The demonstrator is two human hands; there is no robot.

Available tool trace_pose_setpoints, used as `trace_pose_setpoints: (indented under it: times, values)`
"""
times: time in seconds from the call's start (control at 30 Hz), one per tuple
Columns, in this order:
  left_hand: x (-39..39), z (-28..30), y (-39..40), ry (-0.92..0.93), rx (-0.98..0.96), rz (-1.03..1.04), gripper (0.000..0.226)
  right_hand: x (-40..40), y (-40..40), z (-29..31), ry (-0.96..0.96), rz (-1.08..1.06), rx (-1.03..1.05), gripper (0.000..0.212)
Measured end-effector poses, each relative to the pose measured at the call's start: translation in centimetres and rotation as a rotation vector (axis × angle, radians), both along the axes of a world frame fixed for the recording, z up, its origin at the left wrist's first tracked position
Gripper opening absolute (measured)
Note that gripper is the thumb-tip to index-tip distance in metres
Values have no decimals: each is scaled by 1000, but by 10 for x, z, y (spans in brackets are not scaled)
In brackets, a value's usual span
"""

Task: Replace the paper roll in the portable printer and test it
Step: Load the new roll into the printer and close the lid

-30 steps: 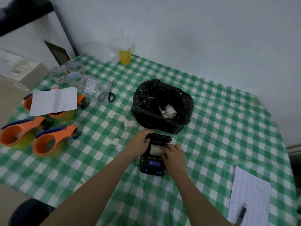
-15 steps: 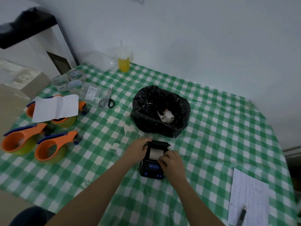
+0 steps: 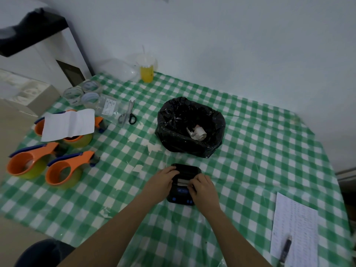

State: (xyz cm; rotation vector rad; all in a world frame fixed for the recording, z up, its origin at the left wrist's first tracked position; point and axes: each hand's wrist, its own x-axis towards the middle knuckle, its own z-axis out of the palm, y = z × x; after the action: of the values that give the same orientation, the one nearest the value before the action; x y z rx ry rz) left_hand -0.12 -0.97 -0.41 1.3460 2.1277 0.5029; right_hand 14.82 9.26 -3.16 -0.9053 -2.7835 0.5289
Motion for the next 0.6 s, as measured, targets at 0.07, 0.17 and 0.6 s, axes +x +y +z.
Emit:
trace_pose_setpoints:
  times: [0.07, 0.17, 0.6]
  values:
    - [0, 1, 0, 4, 1, -3, 45, 0, 1, 1, -3, 12, -2, 7]
    - [0, 2, 0, 11, -12, -13, 44, 1, 2, 2, 0, 25, 4, 4]
    - [2, -1, -8, 189, -139, -122, 48, 6, 11, 11, -84, 20, -154, 34]
